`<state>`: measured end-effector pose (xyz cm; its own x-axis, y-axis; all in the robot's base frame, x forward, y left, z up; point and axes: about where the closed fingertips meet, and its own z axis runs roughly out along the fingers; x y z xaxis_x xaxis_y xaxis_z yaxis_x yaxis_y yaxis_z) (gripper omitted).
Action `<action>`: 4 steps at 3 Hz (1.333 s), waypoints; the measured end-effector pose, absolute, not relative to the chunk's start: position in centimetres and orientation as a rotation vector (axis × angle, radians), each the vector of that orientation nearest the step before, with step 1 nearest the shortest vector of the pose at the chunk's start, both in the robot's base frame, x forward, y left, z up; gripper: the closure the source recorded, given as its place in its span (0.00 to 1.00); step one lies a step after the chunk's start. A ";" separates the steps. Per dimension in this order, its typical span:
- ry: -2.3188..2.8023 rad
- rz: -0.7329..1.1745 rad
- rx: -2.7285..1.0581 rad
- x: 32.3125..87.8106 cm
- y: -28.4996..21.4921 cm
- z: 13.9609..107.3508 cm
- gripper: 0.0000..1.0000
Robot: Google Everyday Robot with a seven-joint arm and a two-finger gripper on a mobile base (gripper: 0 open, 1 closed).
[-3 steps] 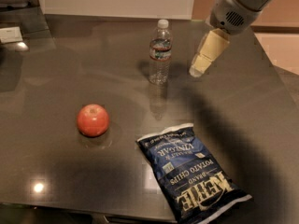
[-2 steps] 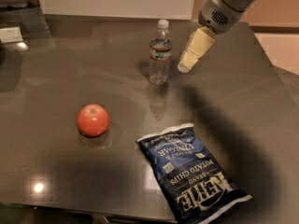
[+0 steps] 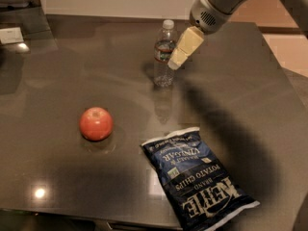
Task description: Move water bottle near blue chip bag
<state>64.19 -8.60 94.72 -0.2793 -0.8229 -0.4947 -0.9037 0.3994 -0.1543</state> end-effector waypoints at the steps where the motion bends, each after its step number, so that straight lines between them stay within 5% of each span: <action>1: 2.128 0.253 -1.474 65.1 -6.8 94.4 0.00; 4: 2.097 0.369 -1.466 65.7 -5.0 94.6 0.60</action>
Offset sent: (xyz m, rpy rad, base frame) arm 0.0238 0.0437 -0.0032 0.0924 0.0018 0.0424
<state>65.70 -5.00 94.59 -0.2541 -0.7751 -0.5784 -0.9260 0.3676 -0.0857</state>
